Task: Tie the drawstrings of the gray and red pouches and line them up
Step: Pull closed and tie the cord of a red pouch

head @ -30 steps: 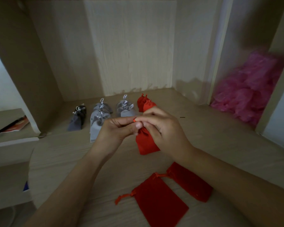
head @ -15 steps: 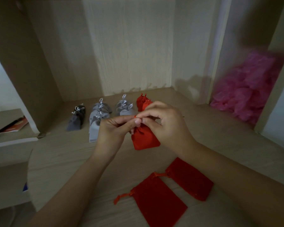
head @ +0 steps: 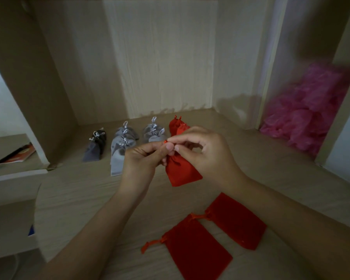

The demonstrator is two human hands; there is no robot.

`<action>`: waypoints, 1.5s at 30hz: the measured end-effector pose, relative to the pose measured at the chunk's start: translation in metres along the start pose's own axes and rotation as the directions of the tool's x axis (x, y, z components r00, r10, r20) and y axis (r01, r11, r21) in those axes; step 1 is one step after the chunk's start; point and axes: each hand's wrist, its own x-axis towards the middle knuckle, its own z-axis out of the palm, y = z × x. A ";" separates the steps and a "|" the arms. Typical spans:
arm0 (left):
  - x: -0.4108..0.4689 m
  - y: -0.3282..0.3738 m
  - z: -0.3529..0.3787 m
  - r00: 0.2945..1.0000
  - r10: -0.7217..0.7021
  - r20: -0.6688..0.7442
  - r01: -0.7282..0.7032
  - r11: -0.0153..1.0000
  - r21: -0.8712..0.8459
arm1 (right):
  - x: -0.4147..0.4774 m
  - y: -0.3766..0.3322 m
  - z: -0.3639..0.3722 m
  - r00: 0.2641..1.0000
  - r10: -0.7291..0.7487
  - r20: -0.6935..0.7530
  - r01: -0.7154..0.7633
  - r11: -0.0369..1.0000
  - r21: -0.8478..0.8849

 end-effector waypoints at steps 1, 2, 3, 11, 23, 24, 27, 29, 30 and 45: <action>0.000 0.000 0.000 1.000 -0.008 0.013 0.008 1.000 -0.005 | -0.001 0.002 0.000 1.000 0.023 -0.001 -0.023 0.999 0.030; 0.001 0.000 0.000 1.000 -0.014 0.022 0.014 1.000 -0.008 | -0.001 0.003 0.000 0.997 0.082 0.009 -0.083 0.993 0.089; 0.001 0.000 -0.001 0.999 -0.017 0.029 0.017 1.000 -0.011 | 0.000 0.003 0.000 0.987 0.156 0.036 -0.159 0.975 0.154; 0.000 0.005 -0.001 0.974 -0.019 0.227 0.007 0.998 0.055 | 0.009 0.009 -0.017 0.868 0.325 0.375 -0.440 0.853 0.280; -0.002 0.001 0.005 0.978 -0.078 0.195 0.087 0.995 -0.039 | 0.011 0.009 -0.026 0.863 0.322 0.390 -0.429 0.874 0.229; -0.002 0.000 0.005 0.982 -0.087 0.168 0.098 0.993 -0.059 | 0.011 0.010 -0.025 0.875 0.313 0.368 -0.410 0.885 0.220; -0.001 0.000 0.003 0.976 -0.157 0.151 0.169 0.983 -0.072 | 0.010 0.009 -0.024 0.907 0.268 0.325 -0.326 0.935 0.141; 0.001 0.000 0.000 0.959 -0.214 0.183 0.229 0.971 -0.063 | 0.009 0.008 -0.022 0.919 0.239 0.314 -0.280 0.955 0.094; 0.002 0.001 0.000 0.956 -0.228 0.183 0.245 0.967 -0.074 | 0.008 0.008 -0.020 0.927 0.228 0.299 -0.264 0.961 0.085; -0.003 -0.007 0.008 0.993 -0.112 -0.022 0.110 0.991 -0.081 | -0.001 0.002 0.005 0.952 0.262 0.161 -0.222 0.947 -0.231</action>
